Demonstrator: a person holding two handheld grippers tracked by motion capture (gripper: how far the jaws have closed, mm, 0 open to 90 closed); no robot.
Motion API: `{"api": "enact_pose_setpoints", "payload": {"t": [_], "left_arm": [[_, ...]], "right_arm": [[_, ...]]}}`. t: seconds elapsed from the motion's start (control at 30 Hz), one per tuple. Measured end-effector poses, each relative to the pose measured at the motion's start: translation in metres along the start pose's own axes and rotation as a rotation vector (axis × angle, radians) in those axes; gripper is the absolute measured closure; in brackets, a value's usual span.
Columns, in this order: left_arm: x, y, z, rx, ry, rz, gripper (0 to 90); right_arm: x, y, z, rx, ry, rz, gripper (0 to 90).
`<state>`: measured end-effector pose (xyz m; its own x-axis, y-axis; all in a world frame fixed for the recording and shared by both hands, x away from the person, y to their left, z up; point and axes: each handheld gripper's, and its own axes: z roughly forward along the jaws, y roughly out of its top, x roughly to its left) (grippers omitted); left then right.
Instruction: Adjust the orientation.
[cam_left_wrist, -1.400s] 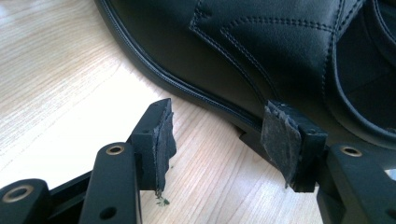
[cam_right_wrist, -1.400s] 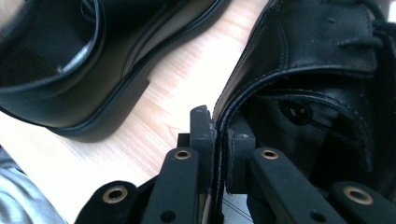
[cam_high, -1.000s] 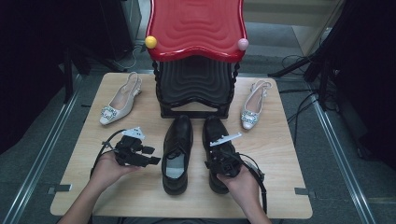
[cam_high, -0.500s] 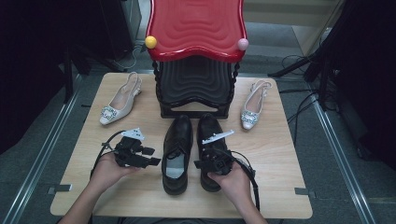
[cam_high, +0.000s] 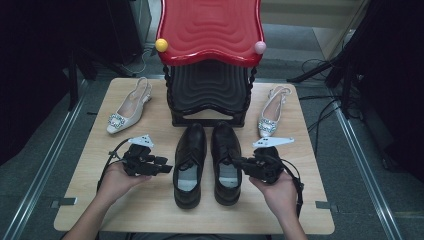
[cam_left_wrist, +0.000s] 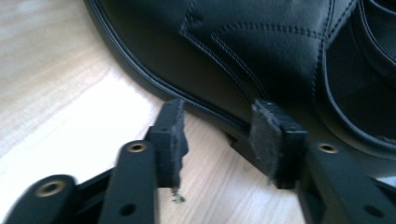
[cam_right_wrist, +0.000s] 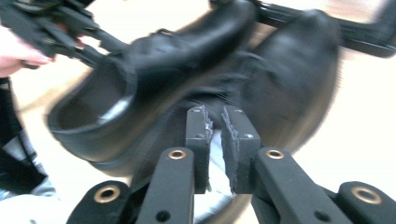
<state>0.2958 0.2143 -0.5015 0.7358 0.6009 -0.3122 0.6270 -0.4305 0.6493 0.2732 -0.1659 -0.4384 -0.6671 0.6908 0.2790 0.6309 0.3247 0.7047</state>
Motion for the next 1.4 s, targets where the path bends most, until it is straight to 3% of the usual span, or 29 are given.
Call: {"api": "enact_pose_setpoints", "payload": {"t": [0.13, 0.27, 0.37, 0.47, 0.53, 0.87, 1.17, 1.4], "left_arm": [[0.004, 0.001, 0.006, 0.006, 0.004, 0.002, 72.6], [0.007, 0.002, 0.015, 0.031, -0.014, -0.011, 82.6], [0.008, 0.003, 0.022, 0.056, -0.016, -0.019, 83.2], [0.008, 0.003, 0.024, 0.057, -0.006, -0.030, 83.6], [0.009, 0.003, 0.025, 0.060, -0.011, -0.033, 83.5], [0.009, 0.004, 0.028, 0.052, -0.021, -0.043, 84.7], [0.006, 0.005, 0.032, 0.044, -0.026, -0.045, 85.0], [0.002, 0.008, 0.037, 0.038, -0.029, -0.036, 86.0]], "right_arm": [[-0.021, -0.014, 0.004, 0.006, -0.054, 0.013, 88.2], [-0.036, -0.030, 0.018, 0.047, -0.090, -0.075, 89.8], [-0.042, -0.037, 0.033, 0.088, -0.079, -0.049, 90.0], [-0.046, -0.036, 0.043, 0.110, -0.109, -0.060, 90.0], [-0.050, -0.036, 0.045, 0.108, -0.100, -0.037, 90.0], [-0.050, -0.036, 0.046, 0.106, -0.099, -0.025, 90.0], [-0.060, -0.030, 0.054, 0.059, -0.094, 0.015, 90.0], [-0.061, -0.028, 0.056, 0.067, -0.095, 0.006, 90.0]]}}
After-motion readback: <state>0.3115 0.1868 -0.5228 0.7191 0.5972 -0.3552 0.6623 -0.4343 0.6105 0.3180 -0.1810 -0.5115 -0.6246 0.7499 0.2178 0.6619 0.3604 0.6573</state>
